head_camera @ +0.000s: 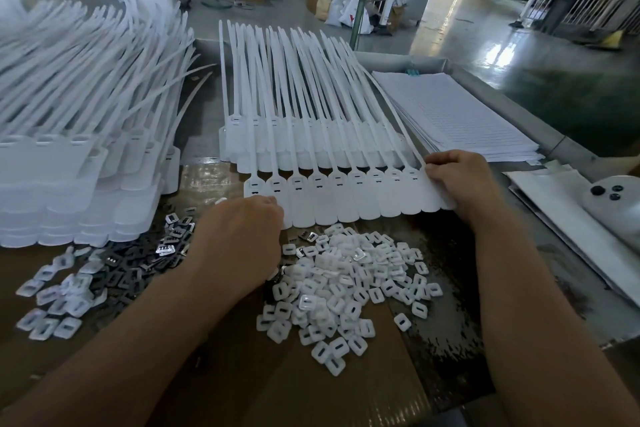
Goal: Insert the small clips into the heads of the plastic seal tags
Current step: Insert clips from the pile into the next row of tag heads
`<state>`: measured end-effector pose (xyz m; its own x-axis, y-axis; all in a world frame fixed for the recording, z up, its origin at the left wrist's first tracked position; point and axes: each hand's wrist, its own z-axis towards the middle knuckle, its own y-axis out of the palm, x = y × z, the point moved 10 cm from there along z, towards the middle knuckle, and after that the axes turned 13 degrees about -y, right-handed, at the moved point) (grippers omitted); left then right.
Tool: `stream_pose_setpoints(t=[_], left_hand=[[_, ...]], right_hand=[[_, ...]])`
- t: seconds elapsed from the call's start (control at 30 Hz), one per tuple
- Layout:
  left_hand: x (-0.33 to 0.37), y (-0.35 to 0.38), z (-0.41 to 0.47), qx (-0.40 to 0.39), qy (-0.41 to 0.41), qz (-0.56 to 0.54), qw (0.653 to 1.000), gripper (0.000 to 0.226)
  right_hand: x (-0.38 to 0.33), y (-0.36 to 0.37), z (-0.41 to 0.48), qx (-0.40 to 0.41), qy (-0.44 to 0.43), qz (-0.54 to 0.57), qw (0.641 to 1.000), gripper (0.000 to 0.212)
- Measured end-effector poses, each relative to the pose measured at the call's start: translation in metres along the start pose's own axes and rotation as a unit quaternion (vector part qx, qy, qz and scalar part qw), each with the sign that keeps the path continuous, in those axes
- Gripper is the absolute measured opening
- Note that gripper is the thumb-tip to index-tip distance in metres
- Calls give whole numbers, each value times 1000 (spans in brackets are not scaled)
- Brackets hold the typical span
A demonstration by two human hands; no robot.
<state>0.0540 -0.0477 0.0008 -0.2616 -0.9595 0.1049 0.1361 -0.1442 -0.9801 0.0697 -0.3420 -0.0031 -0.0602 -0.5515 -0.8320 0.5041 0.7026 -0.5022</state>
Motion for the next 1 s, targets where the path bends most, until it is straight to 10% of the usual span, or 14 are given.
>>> stream_pose_setpoints(t=[0.27, 1.0], left_hand=[[-1, -2, 0, 1, 2, -7, 1000, 33], [0, -1, 2, -12, -2, -4, 1000, 31]], right_hand=[[12, 4, -8, 15, 114, 179, 977, 14], [14, 12, -7, -47, 119, 90, 988, 43]])
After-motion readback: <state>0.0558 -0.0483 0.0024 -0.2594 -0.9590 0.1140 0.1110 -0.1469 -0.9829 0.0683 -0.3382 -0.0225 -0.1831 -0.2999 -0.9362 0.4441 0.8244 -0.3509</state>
